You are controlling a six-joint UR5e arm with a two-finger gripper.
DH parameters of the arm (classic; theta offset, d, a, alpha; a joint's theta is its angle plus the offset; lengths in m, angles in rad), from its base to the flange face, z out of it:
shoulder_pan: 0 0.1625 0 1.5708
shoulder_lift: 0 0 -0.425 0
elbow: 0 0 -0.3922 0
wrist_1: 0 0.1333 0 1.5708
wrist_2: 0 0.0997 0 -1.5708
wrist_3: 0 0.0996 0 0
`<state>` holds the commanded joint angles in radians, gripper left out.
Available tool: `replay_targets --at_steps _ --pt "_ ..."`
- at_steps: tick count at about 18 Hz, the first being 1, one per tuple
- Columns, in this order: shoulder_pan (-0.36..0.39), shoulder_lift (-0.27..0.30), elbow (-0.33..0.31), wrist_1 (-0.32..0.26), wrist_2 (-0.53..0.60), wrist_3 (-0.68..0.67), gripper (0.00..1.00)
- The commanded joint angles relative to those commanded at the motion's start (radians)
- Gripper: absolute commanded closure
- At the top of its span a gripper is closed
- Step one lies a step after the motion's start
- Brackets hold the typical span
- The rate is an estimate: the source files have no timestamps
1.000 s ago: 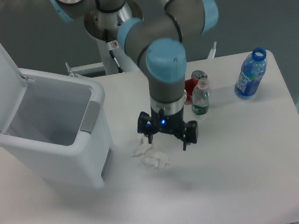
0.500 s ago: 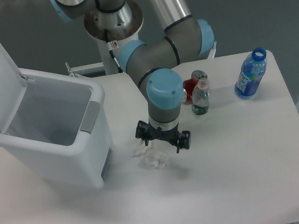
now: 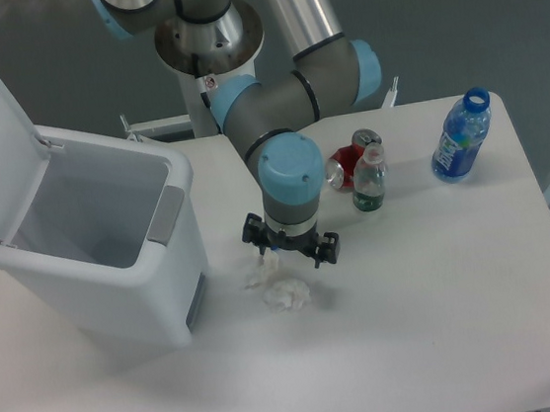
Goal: Pick up the paper ball
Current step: 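Lower the open gripper over the crumpled white paper ball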
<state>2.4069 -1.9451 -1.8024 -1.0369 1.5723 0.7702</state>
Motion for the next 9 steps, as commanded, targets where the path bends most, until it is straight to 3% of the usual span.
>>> replay_targets --at_steps 9 --pt "-0.037 -0.006 -0.012 -0.025 0.002 -0.045 0.0"
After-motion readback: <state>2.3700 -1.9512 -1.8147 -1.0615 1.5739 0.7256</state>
